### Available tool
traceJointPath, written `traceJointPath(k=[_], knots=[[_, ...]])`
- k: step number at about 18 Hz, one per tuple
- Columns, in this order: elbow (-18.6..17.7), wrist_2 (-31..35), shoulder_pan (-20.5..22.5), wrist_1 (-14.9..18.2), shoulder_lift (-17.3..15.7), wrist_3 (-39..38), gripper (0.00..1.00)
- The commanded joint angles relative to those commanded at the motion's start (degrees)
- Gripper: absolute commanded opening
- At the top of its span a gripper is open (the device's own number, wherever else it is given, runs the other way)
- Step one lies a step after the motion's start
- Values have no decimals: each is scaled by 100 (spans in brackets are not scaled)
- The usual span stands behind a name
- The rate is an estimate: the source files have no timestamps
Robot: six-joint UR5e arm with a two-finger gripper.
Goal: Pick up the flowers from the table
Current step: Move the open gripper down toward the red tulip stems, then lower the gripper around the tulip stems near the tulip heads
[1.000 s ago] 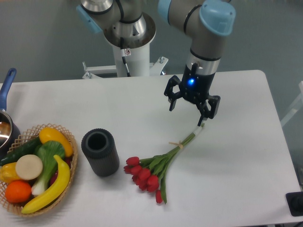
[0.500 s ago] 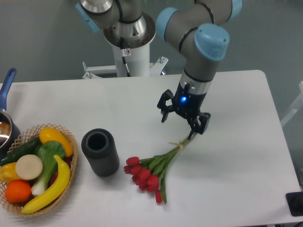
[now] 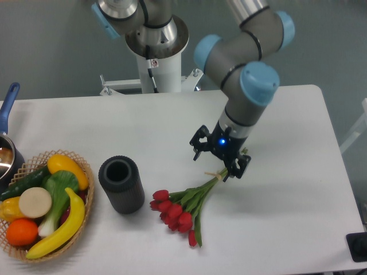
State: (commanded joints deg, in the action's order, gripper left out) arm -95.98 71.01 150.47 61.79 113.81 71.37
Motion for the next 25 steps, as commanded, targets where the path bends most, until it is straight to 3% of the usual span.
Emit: traceJointPath(k=[6,10,25], knots=[[27,-9,-61,-18,326,26,100],[-17,-9,-123,-421,572,0,100],[-52,-9,-369,-642,766,-18,100]])
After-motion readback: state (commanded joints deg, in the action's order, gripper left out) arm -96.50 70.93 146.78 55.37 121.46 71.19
